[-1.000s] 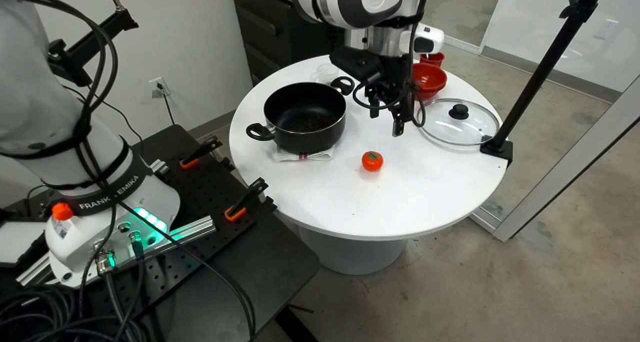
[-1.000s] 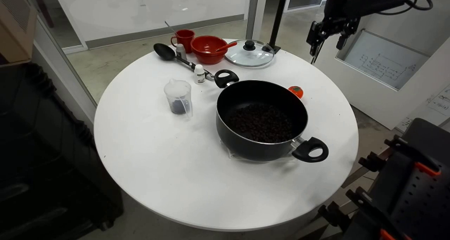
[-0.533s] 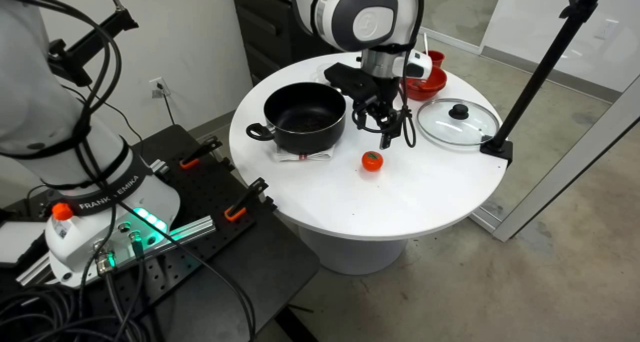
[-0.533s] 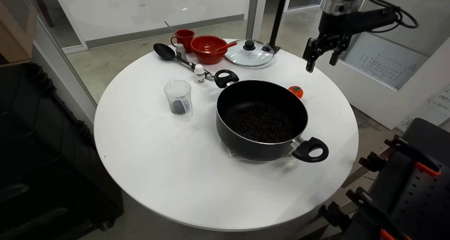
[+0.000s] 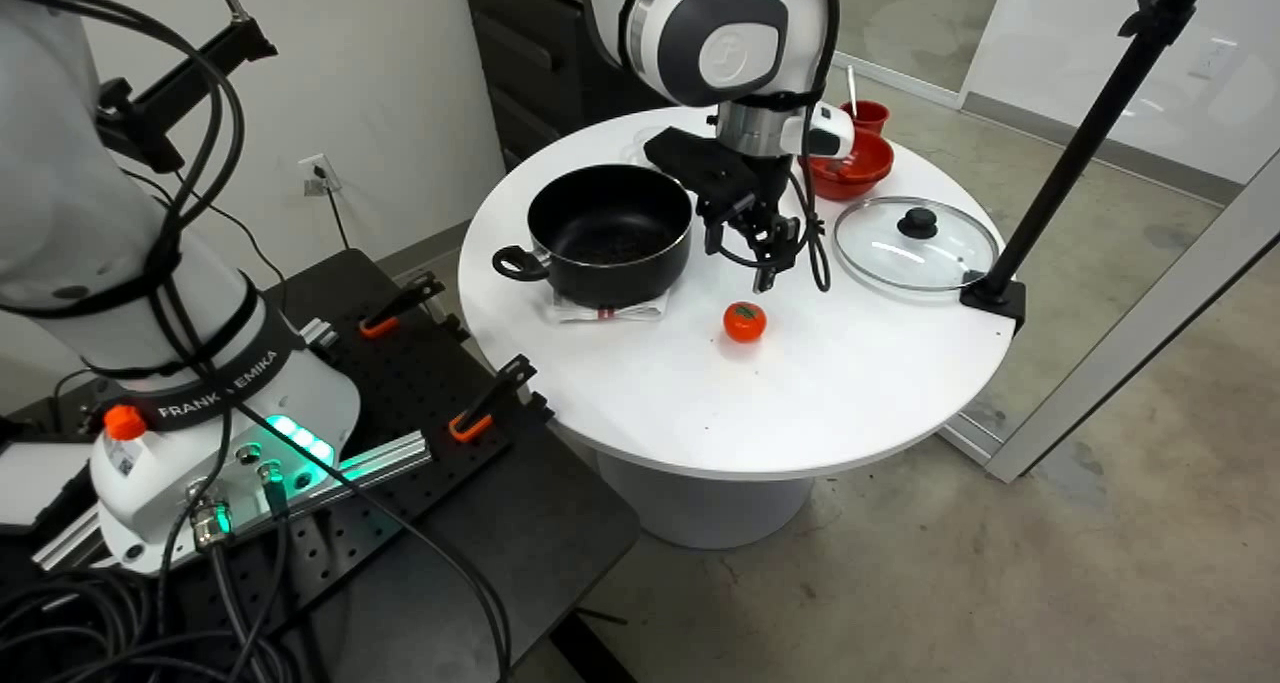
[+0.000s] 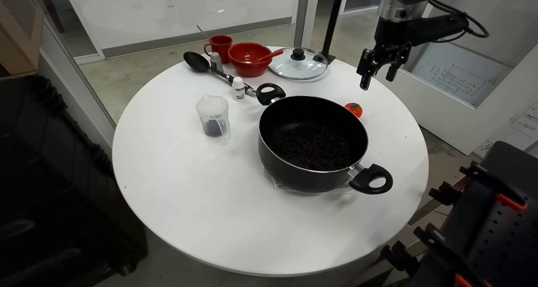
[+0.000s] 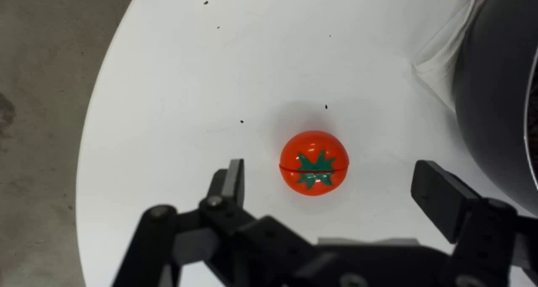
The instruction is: Put the tomato in the black pot
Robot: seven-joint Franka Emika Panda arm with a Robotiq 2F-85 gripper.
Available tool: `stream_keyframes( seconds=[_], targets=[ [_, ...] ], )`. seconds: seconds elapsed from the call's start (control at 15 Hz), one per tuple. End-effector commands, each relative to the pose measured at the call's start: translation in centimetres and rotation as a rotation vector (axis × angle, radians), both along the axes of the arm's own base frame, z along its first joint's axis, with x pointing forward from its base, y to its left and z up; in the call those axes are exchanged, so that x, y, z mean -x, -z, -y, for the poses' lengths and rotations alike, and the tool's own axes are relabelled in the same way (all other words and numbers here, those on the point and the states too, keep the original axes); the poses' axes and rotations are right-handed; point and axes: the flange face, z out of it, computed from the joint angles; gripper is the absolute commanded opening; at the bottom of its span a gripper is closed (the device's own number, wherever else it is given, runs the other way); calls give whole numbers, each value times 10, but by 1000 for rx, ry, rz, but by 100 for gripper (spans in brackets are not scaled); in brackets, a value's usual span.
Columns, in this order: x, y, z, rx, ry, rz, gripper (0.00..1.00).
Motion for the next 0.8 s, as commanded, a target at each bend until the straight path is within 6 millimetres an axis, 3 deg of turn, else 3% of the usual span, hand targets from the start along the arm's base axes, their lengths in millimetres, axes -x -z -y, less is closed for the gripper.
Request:
stream_keyframes(
  seconds=[0.0,0.27,0.73],
  targets=[
    [0,13,-1,35,19,-28,100],
    [-9,38,-5,50,79,-45,100],
    [-52,59,-9,1,135,-3,100]
  ],
)
